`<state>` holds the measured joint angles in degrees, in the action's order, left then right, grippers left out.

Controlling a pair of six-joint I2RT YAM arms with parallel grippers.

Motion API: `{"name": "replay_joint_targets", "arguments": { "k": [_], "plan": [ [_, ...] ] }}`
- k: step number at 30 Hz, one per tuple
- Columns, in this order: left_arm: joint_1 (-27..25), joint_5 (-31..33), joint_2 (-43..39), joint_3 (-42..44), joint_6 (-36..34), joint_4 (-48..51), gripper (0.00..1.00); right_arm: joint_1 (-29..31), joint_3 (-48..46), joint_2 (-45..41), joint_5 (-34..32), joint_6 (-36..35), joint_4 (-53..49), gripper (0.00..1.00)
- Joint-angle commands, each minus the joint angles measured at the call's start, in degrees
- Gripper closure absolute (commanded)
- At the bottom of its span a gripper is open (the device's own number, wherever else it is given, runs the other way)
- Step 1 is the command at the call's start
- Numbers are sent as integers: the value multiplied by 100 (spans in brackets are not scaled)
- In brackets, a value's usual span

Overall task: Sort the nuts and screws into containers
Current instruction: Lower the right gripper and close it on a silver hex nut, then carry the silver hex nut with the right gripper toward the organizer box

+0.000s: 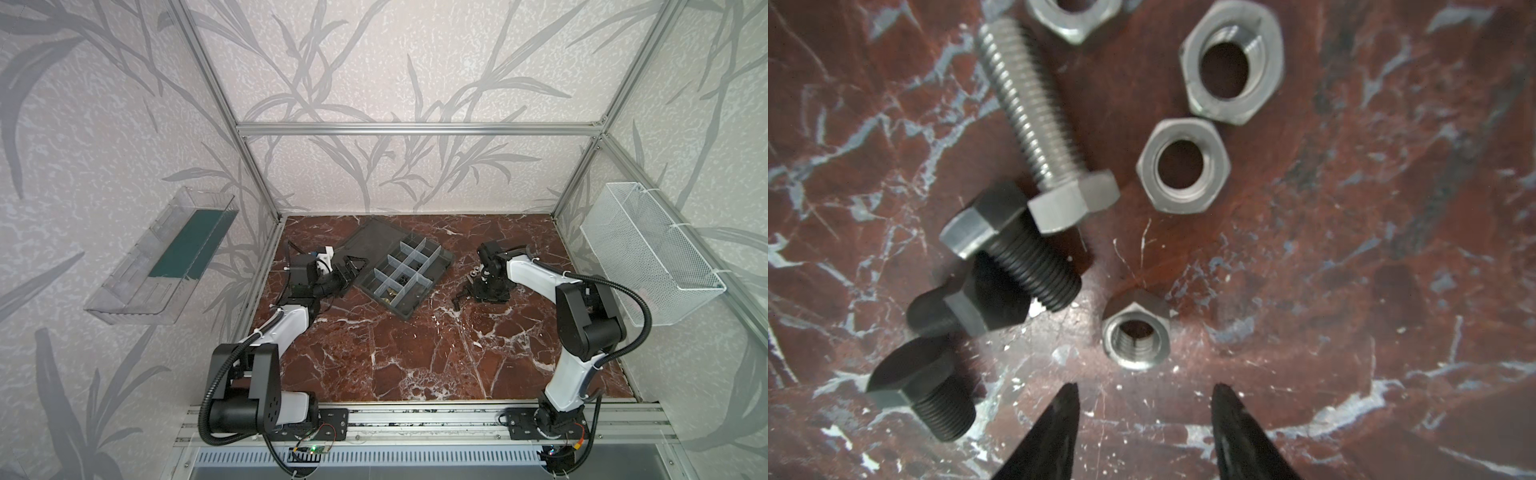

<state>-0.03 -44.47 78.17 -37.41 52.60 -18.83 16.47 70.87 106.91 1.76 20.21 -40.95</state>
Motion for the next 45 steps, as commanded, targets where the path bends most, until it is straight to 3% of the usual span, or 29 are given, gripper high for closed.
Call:
{"name": "replay_joint_targets", "arguments": {
  "k": [1, 21, 33, 45],
  "plan": [
    [-25, -36, -42, -104, -25, -50, 1, -35, 242, 115, 37, 79, 122, 47],
    [-31, -44, -7, -51, 30, -176, 1, -30, 420, 607, -272, -111, 69, 58],
    [-28, -54, 6, -65, 39, -191, 0, -31, 422, 239, -74, -243, 79, 96],
    [-26, -53, -12, -21, 49, -225, 0, 10, 1546, -212, 662, -705, 176, 100]
  ]
}}
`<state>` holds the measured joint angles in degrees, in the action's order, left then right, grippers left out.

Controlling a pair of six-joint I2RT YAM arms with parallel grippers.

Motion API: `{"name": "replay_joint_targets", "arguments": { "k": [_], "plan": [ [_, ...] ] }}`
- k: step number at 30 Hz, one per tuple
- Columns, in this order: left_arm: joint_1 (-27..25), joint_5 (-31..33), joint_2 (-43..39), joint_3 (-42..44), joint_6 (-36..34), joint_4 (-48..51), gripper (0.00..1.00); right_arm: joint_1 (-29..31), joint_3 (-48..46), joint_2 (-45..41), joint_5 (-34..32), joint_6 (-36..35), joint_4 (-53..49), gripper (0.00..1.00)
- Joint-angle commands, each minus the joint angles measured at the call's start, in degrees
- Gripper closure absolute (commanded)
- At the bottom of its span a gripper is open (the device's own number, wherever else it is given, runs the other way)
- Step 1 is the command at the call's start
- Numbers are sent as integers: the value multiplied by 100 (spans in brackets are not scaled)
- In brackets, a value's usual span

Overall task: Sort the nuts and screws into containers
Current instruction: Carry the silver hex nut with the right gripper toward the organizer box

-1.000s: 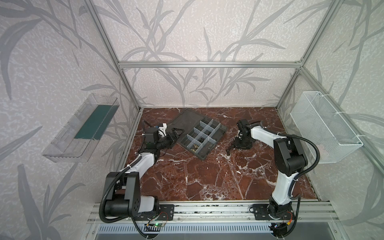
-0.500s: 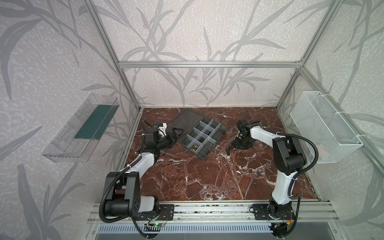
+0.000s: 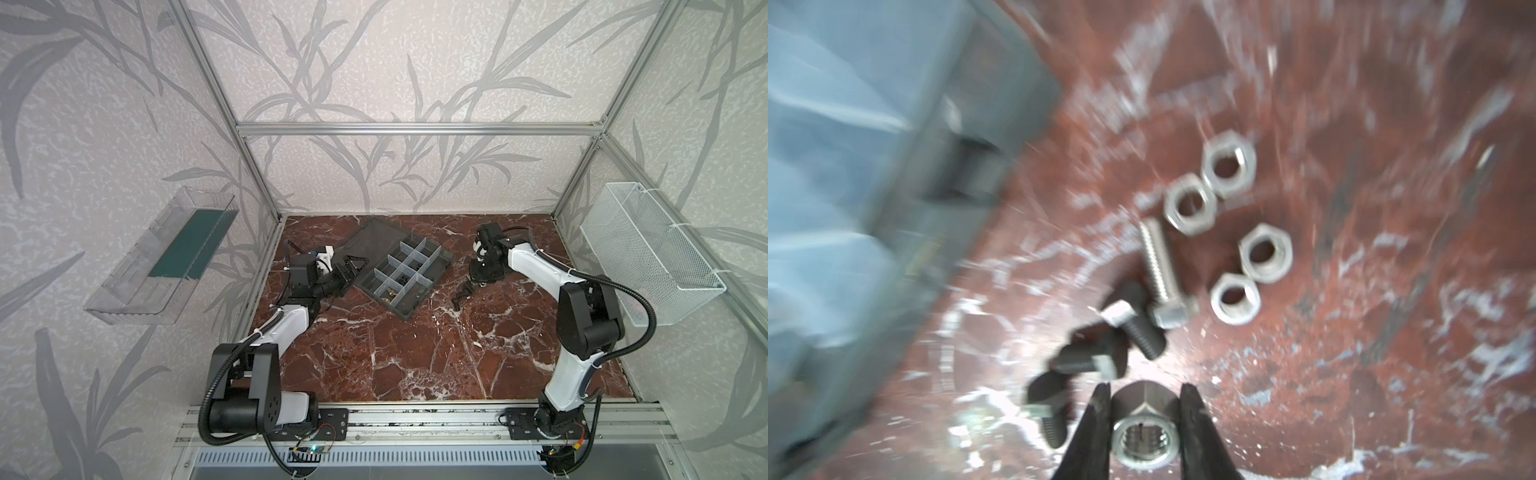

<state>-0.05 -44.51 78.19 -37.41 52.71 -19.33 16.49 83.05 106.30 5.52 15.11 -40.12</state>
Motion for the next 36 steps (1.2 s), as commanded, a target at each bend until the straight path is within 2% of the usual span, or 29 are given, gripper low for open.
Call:
{"name": "replay_joint_targets", "arguments": {
  "k": [1, 6, 21, 27, 36],
  "plan": [
    [-21, -51, -17, -21, 48, -182, 1, 25, 471, -97, 315, -210, 139, 100],
    [-26, -58, -3, -7, 85, -237, 1, 178, 1095, 230, 512, -267, 469, 100],
    [-22, -59, 24, 25, 140, -343, 1, 621, 2461, 1707, 360, -97, 1328, 100],
    [-22, -50, 32, 31, 176, -413, 1, 731, 2905, 2256, 342, -12, 1312, 100],
    [-27, -58, -4, 98, 188, -466, 1, 983, 3384, 2807, 147, -339, 1127, 100]
  ]
}}
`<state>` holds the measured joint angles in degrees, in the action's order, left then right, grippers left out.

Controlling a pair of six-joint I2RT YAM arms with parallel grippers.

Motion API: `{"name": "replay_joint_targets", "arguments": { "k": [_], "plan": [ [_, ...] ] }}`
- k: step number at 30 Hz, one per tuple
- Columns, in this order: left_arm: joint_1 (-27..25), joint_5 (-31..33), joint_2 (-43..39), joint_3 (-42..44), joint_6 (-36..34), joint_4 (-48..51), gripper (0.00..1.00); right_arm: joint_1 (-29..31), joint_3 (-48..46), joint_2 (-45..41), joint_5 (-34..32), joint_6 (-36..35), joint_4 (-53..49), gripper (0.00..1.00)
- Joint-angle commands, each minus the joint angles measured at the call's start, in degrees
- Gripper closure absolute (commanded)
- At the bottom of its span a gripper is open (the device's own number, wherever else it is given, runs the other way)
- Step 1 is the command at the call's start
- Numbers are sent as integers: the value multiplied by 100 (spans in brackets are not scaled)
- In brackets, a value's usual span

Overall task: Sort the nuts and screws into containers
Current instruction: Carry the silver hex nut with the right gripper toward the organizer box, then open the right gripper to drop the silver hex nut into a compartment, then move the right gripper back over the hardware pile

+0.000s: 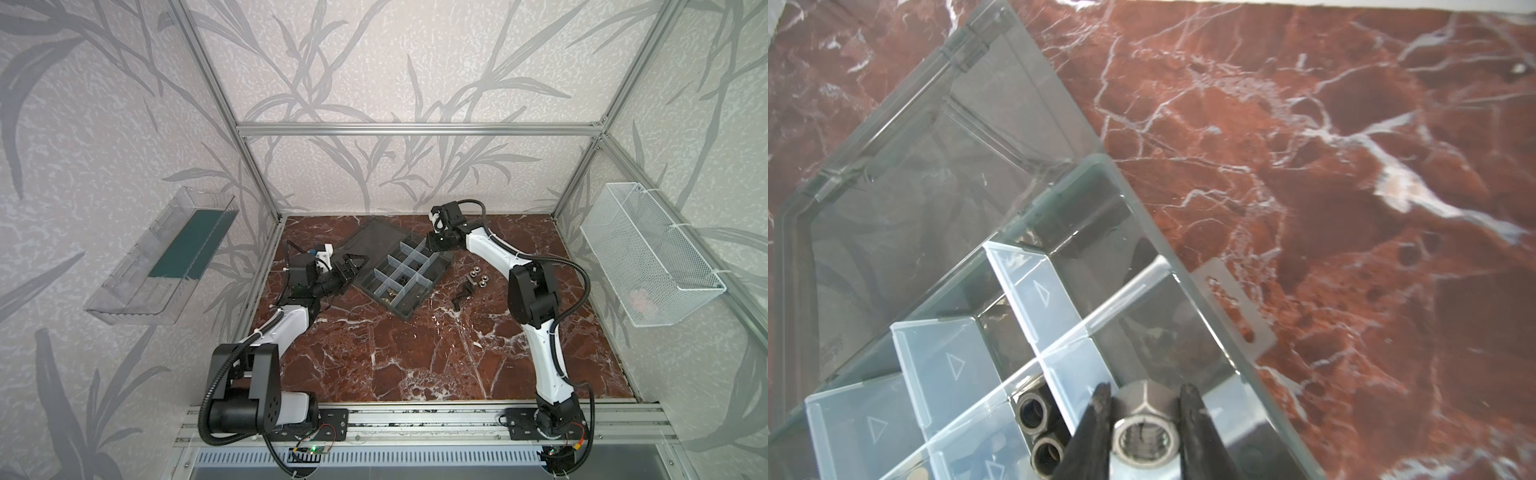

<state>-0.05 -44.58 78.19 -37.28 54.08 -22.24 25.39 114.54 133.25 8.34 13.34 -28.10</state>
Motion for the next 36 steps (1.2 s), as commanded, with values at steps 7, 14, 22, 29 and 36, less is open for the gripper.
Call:
{"name": "replay_joint_targets", "arguments": {
  "k": [7, 14, 22, 29, 36],
  "plan": [
    [-29, -67, -36, 115, 43, -199, 1, 145, 430, 263, -219, -239, -297, 86],
    [-19, -94, -94, 107, -63, -35, 1, 151, 728, 282, -221, -360, -723, 64],
    [-14, -96, -121, 115, -36, -37, 1, 149, 999, -38, -500, -525, -1428, 56],
    [-18, -3, -185, 51, -114, 195, 1, -3, 741, -754, -1289, -363, -2490, 54],
    [-20, -16, -191, -40, -161, 309, 0, -588, -1180, -1826, -1448, 227, -2144, 53]
  ]
}}
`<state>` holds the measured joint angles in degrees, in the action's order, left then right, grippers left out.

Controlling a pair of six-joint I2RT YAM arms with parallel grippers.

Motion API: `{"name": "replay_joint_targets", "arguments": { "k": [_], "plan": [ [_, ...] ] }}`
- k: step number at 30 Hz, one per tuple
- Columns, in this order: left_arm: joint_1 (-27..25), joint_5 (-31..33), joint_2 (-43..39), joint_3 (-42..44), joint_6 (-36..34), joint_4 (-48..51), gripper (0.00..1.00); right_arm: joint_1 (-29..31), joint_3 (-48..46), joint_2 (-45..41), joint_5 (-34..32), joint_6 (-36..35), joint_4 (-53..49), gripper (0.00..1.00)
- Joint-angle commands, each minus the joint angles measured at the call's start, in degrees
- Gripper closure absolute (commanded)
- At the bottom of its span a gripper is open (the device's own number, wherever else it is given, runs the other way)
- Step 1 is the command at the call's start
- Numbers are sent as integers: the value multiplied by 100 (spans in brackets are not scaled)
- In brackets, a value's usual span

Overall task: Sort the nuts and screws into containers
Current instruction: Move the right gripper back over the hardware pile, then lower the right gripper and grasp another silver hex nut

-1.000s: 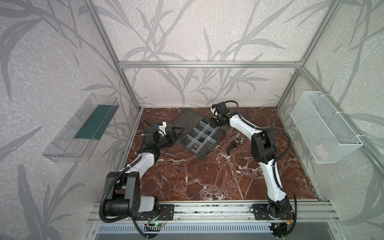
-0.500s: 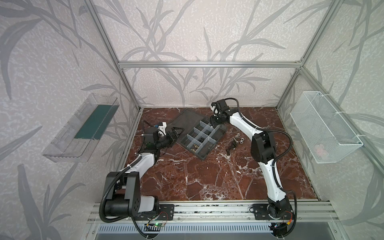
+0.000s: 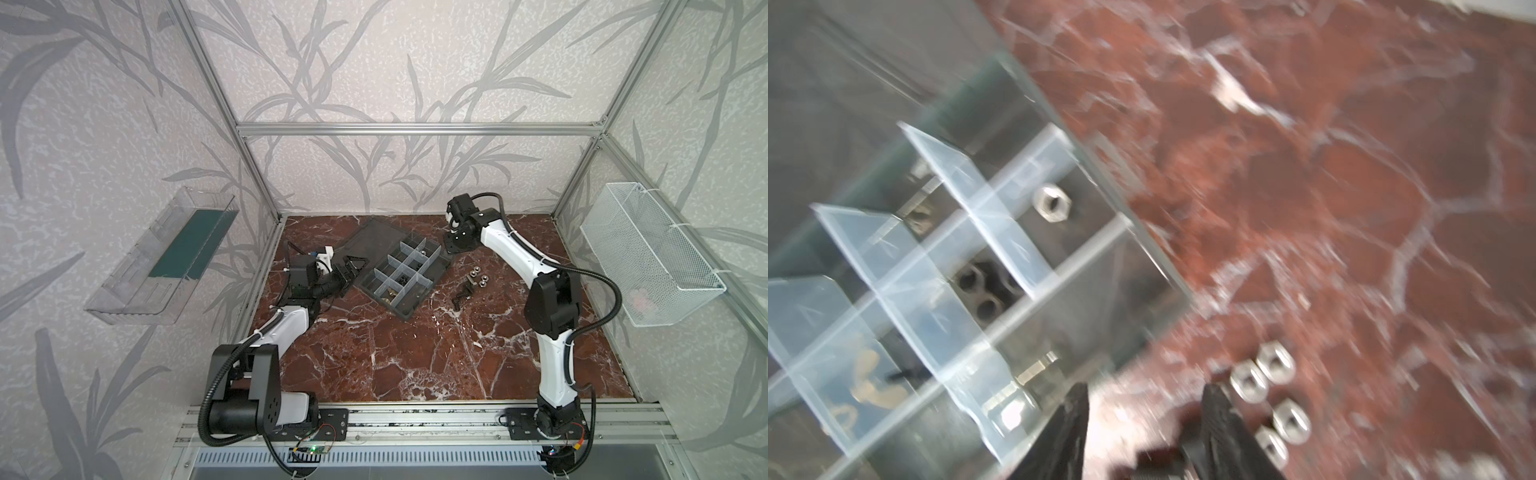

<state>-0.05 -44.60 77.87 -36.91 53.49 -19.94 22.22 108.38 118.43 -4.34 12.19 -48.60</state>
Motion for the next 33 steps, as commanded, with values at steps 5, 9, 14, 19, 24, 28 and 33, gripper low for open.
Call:
{"name": "replay_joint_targets", "arguments": {
  "k": [5, 9, 14, 19, 24, 28, 33],
  "plan": [
    [-13, -40, -99, -132, -110, 81, 1, -810, -1764, -853, 107, 600, 330, 54],
    [-19, -54, -35, -148, -81, 34, 1, -999, -2139, -876, 174, 610, 400, 54],
    [-17, -58, 27, -148, -30, -23, 0, -1018, -2237, -666, 225, 651, 465, 55],
    [-21, -40, -16, -167, -52, 25, 1, -1017, -2224, -415, 318, 680, 563, 55],
    [-21, -31, 4, -177, -65, 56, 1, -1018, -2275, -287, 372, 697, 654, 55],
    [-18, -34, 51, -172, -48, 18, 0, -1015, -2304, -199, 407, 697, 696, 55],
    [-18, -42, 58, -176, -39, -10, 1, -1015, -2338, -113, 399, 707, 737, 55]
  ]
}}
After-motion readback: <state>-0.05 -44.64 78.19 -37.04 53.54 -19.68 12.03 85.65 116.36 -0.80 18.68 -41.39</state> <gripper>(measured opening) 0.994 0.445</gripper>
